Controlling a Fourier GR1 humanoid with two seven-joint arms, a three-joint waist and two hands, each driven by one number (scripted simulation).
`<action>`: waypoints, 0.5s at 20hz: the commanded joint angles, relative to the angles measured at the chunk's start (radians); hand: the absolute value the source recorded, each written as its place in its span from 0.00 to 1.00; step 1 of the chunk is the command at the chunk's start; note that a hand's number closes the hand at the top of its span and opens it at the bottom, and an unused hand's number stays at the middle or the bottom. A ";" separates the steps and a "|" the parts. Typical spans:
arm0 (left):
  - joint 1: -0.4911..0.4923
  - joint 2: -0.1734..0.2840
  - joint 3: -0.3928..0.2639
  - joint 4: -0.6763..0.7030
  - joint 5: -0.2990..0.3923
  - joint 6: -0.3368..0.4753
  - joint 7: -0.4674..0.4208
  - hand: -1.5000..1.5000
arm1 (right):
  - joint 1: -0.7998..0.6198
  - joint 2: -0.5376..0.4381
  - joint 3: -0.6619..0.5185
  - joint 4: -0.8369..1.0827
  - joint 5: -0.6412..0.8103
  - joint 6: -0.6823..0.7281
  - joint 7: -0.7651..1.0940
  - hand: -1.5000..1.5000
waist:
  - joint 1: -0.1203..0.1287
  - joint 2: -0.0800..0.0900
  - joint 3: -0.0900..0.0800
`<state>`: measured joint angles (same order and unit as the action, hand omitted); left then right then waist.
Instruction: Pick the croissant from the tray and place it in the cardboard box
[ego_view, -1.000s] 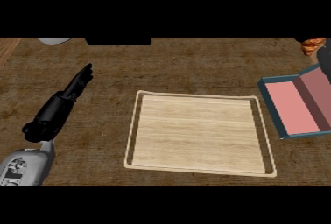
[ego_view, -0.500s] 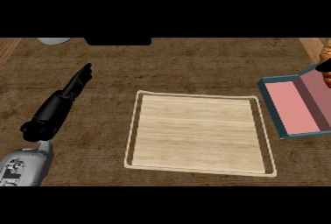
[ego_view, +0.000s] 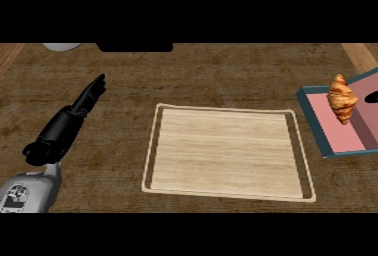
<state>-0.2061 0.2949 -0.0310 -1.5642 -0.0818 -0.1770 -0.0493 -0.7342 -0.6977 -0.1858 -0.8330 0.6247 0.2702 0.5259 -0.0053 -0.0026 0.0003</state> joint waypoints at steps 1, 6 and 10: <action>-0.015 -0.003 0.009 -0.017 -0.001 0.006 0.015 0.50 | 0.061 0.039 -0.057 -0.100 -0.050 -0.138 -0.129 0.00 | -0.008 -0.002 0.001; 0.016 -0.006 0.012 0.002 -0.009 0.017 -0.018 0.50 | -0.027 0.081 -0.328 -0.160 -0.237 -0.386 -0.178 0.00 | -0.023 -0.005 0.005; -0.010 0.009 0.031 0.019 0.008 -0.004 -0.001 0.50 | 0.014 0.155 -0.465 -0.182 -0.346 -0.505 -0.211 0.00 | -0.017 0.001 0.002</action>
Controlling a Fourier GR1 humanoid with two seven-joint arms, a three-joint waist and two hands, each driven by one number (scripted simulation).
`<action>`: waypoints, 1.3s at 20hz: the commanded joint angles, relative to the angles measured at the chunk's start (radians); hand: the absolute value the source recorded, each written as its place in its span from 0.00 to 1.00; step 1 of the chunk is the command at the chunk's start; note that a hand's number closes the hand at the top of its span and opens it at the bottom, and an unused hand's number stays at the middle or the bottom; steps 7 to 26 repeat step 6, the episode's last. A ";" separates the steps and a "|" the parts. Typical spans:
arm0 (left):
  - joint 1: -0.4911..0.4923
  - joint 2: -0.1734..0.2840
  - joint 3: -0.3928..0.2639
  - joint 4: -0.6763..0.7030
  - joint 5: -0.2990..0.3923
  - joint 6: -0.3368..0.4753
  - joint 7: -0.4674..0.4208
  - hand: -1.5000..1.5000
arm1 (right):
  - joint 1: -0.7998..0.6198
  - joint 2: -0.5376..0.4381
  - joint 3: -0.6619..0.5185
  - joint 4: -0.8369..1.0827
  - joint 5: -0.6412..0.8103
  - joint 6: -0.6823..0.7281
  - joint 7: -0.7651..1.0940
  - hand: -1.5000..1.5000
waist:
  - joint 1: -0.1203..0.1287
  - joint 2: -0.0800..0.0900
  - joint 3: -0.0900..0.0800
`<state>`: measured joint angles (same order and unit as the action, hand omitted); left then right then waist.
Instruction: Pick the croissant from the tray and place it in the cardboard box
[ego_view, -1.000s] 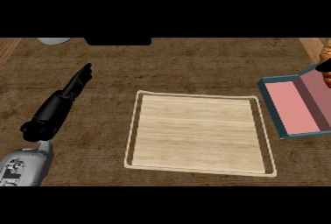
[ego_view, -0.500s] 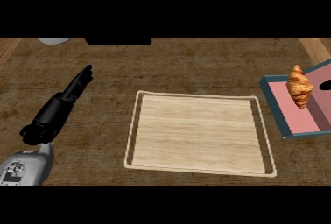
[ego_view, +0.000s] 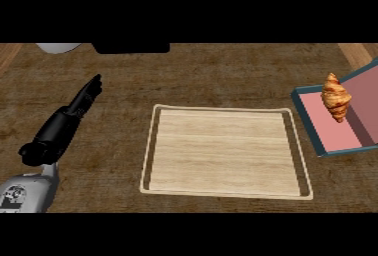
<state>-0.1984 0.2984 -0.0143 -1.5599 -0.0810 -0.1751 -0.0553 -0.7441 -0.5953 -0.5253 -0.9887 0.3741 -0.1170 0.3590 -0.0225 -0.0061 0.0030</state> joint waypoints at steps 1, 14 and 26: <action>0.001 -0.021 -0.014 0.013 -0.017 0.014 -0.002 0.50 | 0.063 0.042 -0.158 -0.020 -0.106 -0.138 -0.075 0.00 | 0.002 0.005 -0.001; 0.039 -0.010 -0.003 -0.037 -0.003 -0.013 -0.006 0.50 | 0.213 -0.009 -0.269 -0.070 -0.206 -0.098 -0.194 0.00 | 0.013 0.003 -0.002; 0.039 -0.010 -0.003 -0.037 -0.003 -0.013 -0.006 0.50 | 0.213 -0.009 -0.269 -0.070 -0.206 -0.098 -0.194 0.00 | 0.013 0.003 -0.002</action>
